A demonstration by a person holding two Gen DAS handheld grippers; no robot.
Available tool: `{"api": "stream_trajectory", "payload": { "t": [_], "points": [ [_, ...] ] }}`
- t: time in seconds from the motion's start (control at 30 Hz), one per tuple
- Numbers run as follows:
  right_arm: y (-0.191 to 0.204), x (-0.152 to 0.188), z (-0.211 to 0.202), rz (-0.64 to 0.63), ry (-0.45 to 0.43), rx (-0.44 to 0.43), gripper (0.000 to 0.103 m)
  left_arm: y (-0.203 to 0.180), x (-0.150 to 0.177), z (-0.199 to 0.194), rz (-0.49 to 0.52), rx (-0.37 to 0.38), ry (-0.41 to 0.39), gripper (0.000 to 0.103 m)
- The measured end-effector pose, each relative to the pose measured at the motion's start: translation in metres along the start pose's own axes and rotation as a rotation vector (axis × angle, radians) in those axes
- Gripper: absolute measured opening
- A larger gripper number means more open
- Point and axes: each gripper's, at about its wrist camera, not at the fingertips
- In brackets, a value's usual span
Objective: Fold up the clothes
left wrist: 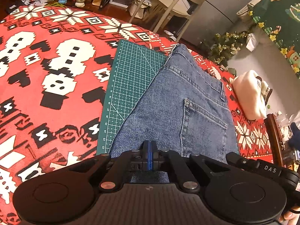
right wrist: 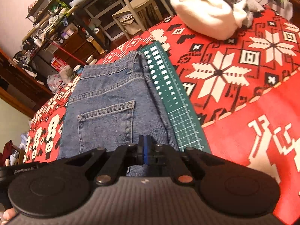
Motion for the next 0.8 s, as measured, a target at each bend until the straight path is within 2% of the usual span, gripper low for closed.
{"api": "stream_trajectory", "payload": {
  "t": [0.1, 0.23, 0.4, 0.6, 0.8],
  "points": [
    [0.0, 0.001, -0.007, -0.036, -0.023, 0.09, 0.0, 0.002, 0.001, -0.002, -0.006, -0.006, 0.015, 0.003],
    [-0.007, -0.003, -0.027, 0.026, -0.041, 0.092, 0.002, -0.001, 0.002, -0.011, -0.002, 0.003, 0.014, 0.001],
    [0.007, -0.01, -0.054, 0.033, -0.103, 0.006, 0.003, -0.009, 0.003, -0.026, 0.008, 0.033, -0.013, 0.001],
    [0.031, -0.005, -0.051, 0.001, -0.063, -0.083, 0.004, -0.009, -0.001, -0.025, -0.011, 0.054, -0.023, 0.001],
    [0.053, -0.002, -0.02, -0.075, -0.013, -0.106, 0.004, -0.003, -0.008, 0.001, -0.06, 0.061, 0.008, 0.001]
  ]
}}
Point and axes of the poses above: each gripper's, at about its wrist camera, not at the fingertips, and z roughly the way its jaws point, y to its left, x to its underside, and after that the axes turned 12 degrees about -y, right-handed
